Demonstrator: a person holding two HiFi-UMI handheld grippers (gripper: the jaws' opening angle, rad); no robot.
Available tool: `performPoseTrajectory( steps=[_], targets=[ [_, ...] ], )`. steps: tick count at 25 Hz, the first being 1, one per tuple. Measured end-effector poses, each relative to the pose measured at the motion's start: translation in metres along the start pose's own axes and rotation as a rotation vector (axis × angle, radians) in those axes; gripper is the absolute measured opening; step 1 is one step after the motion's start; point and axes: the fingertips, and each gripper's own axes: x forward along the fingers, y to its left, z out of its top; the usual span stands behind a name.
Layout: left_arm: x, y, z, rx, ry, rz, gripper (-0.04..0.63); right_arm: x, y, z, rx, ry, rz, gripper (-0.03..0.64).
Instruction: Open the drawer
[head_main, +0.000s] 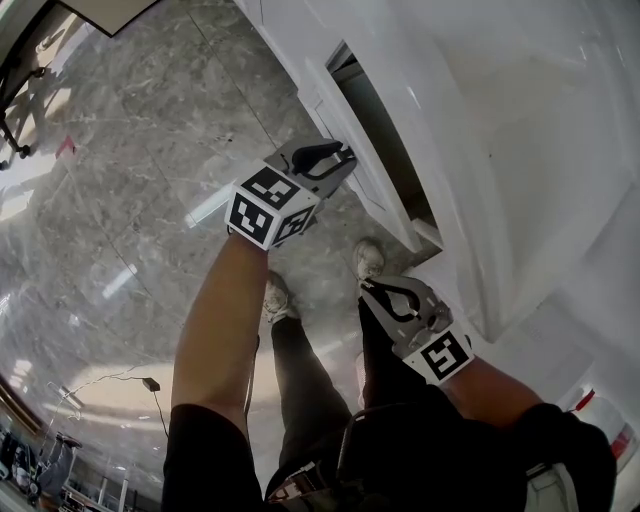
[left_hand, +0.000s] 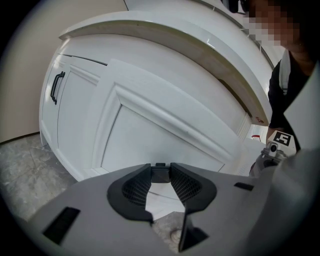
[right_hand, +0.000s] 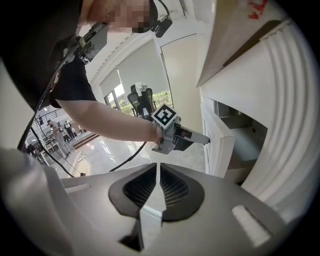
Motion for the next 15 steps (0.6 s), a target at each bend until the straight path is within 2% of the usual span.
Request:
performPoseTrajectory(
  steps=[15],
  targets=[
    [-0.057,0.000,-0.028,-0.011,0.003,0.041,0.123,0.002,0.038,0.018,-0.036,-0.026,0.018,-0.003]
  ],
)
